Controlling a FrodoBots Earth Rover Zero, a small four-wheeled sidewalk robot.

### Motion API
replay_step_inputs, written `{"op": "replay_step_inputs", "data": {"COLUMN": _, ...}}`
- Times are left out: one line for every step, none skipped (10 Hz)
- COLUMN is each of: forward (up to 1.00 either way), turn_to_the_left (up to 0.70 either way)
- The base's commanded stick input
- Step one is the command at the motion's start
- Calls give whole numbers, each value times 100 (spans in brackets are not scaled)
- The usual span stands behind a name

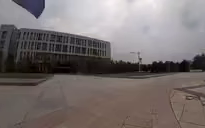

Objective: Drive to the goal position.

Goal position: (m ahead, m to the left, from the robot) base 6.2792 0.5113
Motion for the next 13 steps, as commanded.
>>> {"op": "replay_step_inputs", "data": {"forward": 70, "turn_to_the_left": 0}}
{"op": "replay_step_inputs", "data": {"forward": 70, "turn_to_the_left": 0}}
{"op": "replay_step_inputs", "data": {"forward": 70, "turn_to_the_left": 0}}
{"op": "replay_step_inputs", "data": {"forward": 70, "turn_to_the_left": 0}}
{"op": "replay_step_inputs", "data": {"forward": 70, "turn_to_the_left": 0}}
{"op": "replay_step_inputs", "data": {"forward": 70, "turn_to_the_left": 0}}
{"op": "replay_step_inputs", "data": {"forward": 70, "turn_to_the_left": 0}}
{"op": "replay_step_inputs", "data": {"forward": 70, "turn_to_the_left": 0}}
{"op": "replay_step_inputs", "data": {"forward": 70, "turn_to_the_left": 0}}
{"op": "replay_step_inputs", "data": {"forward": 70, "turn_to_the_left": 0}}
{"op": "replay_step_inputs", "data": {"forward": 70, "turn_to_the_left": 0}}
{"op": "replay_step_inputs", "data": {"forward": 70, "turn_to_the_left": 0}}
{"op": "replay_step_inputs", "data": {"forward": 70, "turn_to_the_left": 0}}
